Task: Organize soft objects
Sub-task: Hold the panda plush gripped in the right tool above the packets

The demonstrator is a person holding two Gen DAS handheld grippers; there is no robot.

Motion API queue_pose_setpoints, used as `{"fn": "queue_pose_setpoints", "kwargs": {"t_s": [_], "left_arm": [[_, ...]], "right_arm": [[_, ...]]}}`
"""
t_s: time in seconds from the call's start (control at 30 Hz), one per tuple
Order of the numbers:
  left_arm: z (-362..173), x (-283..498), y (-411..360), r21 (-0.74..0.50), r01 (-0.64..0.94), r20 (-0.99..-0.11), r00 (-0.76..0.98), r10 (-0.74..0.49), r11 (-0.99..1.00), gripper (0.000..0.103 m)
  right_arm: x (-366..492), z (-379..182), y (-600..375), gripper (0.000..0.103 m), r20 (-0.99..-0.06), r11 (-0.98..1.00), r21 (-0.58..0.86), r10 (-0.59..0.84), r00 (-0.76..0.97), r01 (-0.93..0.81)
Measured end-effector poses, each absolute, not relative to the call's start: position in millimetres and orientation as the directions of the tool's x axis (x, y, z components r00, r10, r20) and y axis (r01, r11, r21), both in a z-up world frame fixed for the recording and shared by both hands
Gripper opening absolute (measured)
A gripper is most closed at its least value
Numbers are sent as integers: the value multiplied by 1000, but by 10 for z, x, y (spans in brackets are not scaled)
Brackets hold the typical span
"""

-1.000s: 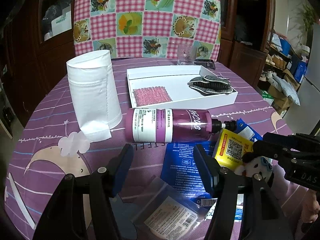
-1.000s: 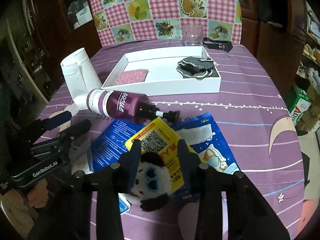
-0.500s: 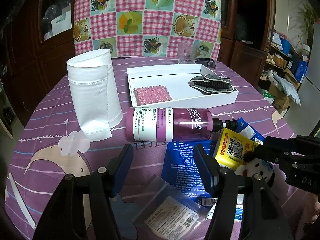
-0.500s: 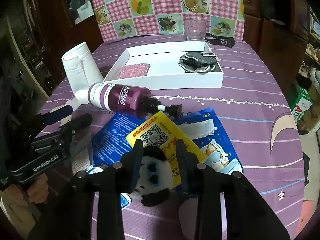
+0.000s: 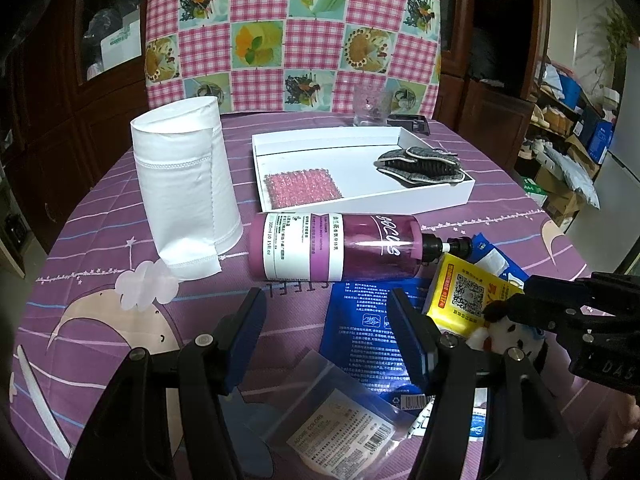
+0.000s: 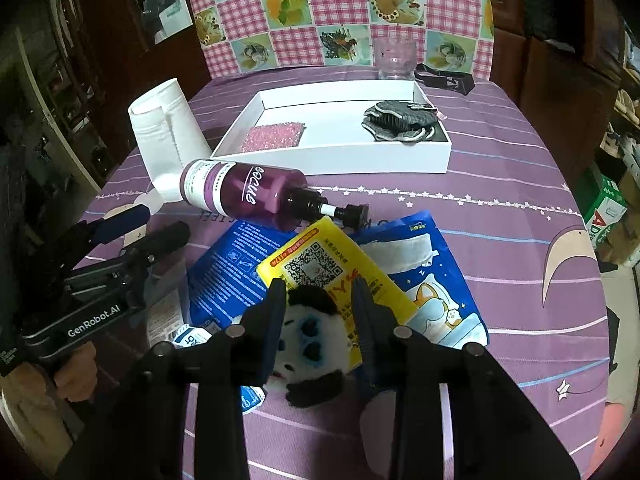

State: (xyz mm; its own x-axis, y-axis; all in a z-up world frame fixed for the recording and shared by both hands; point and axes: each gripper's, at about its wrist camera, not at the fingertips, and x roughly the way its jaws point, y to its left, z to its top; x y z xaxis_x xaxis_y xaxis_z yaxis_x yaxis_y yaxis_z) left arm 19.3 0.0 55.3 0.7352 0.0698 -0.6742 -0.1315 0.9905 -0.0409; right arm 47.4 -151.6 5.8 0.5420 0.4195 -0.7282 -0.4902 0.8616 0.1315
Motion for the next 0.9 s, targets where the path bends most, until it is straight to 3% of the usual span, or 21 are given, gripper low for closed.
{"fn": "queue_pose_setpoints", "kwargs": {"t_s": [0.9], "left_arm": [[546,199,-13,-41,-128,-678,732,66,991,63]], "right_arm": [[491,28,-1513,35,-749,857,152,425,508,-493]]}}
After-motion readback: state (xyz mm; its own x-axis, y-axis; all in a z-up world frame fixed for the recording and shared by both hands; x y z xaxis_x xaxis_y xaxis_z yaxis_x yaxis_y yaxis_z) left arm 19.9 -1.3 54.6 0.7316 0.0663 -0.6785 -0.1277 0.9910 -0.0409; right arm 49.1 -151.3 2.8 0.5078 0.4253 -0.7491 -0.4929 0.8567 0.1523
